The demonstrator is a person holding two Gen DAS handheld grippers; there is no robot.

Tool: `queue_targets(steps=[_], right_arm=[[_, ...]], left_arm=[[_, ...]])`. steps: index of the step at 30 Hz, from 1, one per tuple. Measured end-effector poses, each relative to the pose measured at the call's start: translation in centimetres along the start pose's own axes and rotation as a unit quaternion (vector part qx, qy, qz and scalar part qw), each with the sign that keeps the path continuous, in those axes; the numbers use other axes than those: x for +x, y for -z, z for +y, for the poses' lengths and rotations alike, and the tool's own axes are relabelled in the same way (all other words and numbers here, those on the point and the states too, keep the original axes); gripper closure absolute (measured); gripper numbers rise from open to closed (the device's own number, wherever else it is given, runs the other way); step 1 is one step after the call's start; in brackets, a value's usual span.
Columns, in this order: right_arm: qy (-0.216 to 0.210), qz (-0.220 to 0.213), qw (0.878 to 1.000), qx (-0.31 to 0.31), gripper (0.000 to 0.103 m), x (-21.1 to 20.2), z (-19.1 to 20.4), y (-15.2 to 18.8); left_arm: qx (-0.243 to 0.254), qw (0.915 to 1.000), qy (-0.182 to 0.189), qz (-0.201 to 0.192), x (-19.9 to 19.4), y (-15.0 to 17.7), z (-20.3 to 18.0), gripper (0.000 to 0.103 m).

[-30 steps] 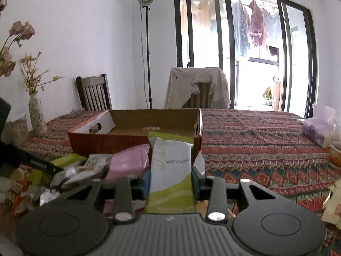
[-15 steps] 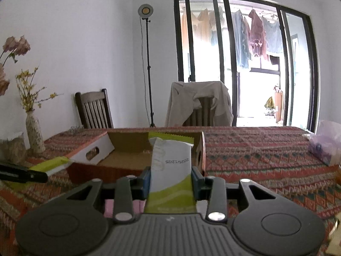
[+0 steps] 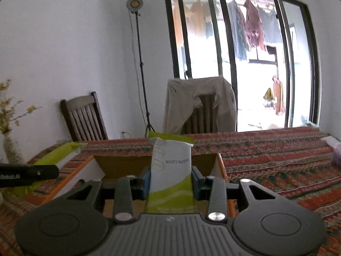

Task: Organize snacks
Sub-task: 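Lower both held packets into the cardboard box and open both tools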

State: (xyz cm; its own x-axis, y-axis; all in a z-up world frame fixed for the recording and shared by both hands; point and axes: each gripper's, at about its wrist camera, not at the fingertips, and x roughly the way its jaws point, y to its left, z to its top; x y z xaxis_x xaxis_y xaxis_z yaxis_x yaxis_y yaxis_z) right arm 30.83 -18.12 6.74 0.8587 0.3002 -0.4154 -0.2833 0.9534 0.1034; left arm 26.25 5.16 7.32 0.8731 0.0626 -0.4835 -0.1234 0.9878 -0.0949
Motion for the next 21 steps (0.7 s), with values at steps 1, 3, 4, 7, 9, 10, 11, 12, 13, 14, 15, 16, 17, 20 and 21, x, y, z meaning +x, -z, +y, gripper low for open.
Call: queue_targets(steps=[1,3,4,7,9,10,11,12,13,14,15,16,17,20,21], right_arm=[[0.005,0.008,1.000,0.006,0.066,1.2,-0.1,0.0],[0.012,0.025,0.999,0.018,0.066,3.2,-0.5,0.3],[0.014,0.032,0.999,0.022,0.066,4.0,-0.7,0.6],[0.018,0.053,0.998,0.018,0.066,5.1,-1.2,2.0],[0.017,0.057,0.998,0.016,0.066,5.1,-1.4,2.2],[0.016,0.058,0.998,0.015,0.066,5.1,-1.3,2.1],[0.018,0.059,0.998,0.009,0.066,5.1,-1.0,2.2],[0.022,0.062,0.998,0.000,0.065,5.1,-0.7,2.4],[0.025,0.065,0.998,-0.008,0.065,5.4,-0.4,2.5],[0.026,0.068,0.997,-0.012,0.065,5.5,-0.3,2.5],[0.025,0.070,0.997,-0.015,0.064,5.6,-0.2,2.6],[0.024,0.071,0.997,-0.015,0.064,5.6,-0.2,2.7],[0.024,0.071,0.997,-0.014,0.063,5.6,-0.2,2.7],[0.025,0.069,0.997,-0.012,0.056,5.5,-0.3,2.7],[0.024,0.068,0.997,-0.011,0.053,5.5,-0.3,2.7]], left_arm=[[-0.003,1.0000,-0.004,0.003,0.9,0.0,0.0,0.063],[-0.008,0.9997,-0.017,0.014,3.0,0.2,-0.1,0.063],[-0.010,0.9995,-0.023,0.020,3.9,0.4,0.0,0.063],[-0.013,0.9993,-0.023,0.024,5.3,1.6,0.4,0.064],[-0.008,0.9989,-0.024,0.038,6.3,2.3,0.5,0.064],[-0.008,0.9987,-0.020,0.046,6.6,2.5,0.6,0.063],[-0.010,0.9985,-0.016,0.052,6.8,2.8,0.7,0.063],[-0.012,0.9982,-0.015,0.057,7.0,3.0,0.8,0.063],[-0.013,0.9979,-0.016,0.061,7.2,3.1,1.1,0.063],[-0.014,0.9978,-0.015,0.063,7.4,3.3,1.2,0.063],[-0.016,0.9977,-0.015,0.064,7.5,3.4,1.3,0.063],[-0.019,0.9976,-0.014,0.065,7.5,3.5,1.4,0.063],[-0.022,0.9978,-0.012,0.061,7.4,3.5,1.6,0.061],[-0.041,0.9982,0.003,0.044,6.8,3.5,2.2,0.032],[-0.042,0.9985,0.002,0.034,6.4,3.5,2.2,0.028]])
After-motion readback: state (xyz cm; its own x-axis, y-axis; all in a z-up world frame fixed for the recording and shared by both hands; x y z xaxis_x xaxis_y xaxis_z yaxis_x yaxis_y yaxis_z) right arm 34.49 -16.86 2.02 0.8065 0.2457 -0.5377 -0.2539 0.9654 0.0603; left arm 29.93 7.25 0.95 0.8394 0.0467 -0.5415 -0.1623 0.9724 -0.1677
